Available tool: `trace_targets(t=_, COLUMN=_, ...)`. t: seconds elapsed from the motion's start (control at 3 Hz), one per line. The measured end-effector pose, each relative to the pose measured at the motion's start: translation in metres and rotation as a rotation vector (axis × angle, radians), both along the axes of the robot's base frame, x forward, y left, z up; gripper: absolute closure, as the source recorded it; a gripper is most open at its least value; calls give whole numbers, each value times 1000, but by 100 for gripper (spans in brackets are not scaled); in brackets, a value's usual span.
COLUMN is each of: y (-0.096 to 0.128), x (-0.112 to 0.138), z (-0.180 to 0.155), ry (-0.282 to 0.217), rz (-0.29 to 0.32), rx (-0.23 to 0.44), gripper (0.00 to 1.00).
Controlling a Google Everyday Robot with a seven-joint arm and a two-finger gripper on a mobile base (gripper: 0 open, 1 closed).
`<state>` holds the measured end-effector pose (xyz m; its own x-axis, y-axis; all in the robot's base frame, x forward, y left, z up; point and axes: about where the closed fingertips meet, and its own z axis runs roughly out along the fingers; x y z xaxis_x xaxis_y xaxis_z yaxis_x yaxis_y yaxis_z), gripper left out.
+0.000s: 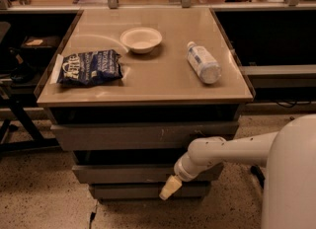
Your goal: Open middle drawer
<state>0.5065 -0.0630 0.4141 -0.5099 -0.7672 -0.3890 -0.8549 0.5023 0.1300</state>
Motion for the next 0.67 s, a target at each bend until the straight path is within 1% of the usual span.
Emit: trace_targets(t=0.67, y=-22, x=-82, z=22, ry=165, rz=12, rx=-67, gripper=0)
